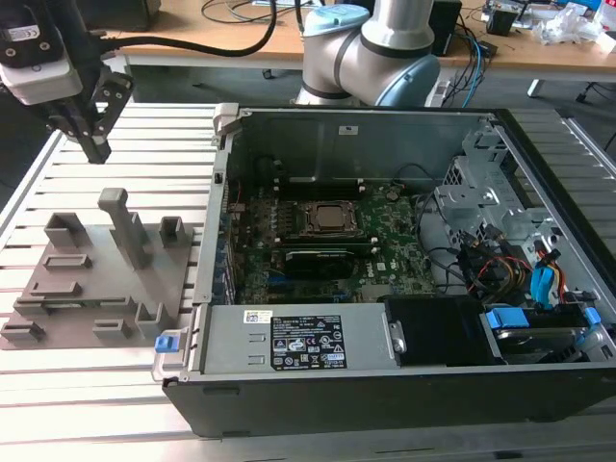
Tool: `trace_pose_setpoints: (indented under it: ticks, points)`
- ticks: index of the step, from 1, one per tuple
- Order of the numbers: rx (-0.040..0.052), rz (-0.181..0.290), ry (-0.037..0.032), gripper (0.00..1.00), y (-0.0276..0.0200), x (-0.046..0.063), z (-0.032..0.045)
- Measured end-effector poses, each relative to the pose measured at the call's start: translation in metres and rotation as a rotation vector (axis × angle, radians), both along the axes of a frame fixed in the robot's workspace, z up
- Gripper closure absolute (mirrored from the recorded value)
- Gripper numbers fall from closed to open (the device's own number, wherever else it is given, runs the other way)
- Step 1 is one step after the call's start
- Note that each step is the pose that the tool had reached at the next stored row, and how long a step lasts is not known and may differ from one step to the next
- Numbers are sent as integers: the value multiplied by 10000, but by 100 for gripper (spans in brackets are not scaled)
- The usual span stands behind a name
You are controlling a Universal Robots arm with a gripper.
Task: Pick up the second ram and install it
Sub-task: 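Reach for the second ram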
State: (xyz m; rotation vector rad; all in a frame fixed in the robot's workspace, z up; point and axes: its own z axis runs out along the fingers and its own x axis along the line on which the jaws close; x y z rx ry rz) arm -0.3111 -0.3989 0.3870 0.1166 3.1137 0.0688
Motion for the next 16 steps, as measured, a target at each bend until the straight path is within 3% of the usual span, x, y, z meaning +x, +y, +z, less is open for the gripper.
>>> trace_pose_setpoints:
  ticks: [4,6,8,11,14,16]
  points:
    - [-2,0,0,89,0,-110,-6]
    - [-10,-1,1,89,-4,-225,-9]
    - [-44,0,0,89,-38,-317,-13]
    - [-206,-1,0,89,-166,-429,-17]
    - [-291,0,0,89,-282,-486,-22]
    - [-305,-1,1,89,-296,-495,-24]
